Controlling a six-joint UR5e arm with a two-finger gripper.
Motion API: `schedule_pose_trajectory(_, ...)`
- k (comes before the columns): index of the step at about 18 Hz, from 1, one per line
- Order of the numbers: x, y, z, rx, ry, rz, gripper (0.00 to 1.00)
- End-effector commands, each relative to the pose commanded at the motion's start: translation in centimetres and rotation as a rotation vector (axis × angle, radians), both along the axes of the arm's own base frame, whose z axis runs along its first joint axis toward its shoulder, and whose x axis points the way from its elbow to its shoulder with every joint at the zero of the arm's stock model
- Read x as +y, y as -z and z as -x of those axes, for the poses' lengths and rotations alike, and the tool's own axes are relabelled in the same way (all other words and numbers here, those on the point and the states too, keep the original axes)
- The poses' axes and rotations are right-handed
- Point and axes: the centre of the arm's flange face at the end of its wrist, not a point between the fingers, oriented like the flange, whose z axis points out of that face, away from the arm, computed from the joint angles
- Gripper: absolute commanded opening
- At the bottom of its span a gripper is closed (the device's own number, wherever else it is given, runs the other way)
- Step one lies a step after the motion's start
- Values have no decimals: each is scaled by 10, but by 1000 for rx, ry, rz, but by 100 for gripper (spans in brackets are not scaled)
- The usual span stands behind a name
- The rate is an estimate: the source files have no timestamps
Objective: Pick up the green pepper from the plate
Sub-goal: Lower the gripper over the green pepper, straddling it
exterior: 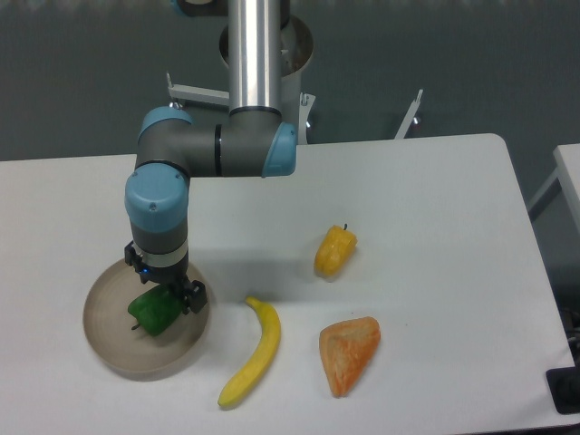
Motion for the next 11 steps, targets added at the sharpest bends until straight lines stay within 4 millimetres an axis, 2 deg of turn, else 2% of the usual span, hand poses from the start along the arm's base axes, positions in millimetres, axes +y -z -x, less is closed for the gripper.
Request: schedule_pose_trajectory(11, 3, 9, -5, -4, -18, 6, 100)
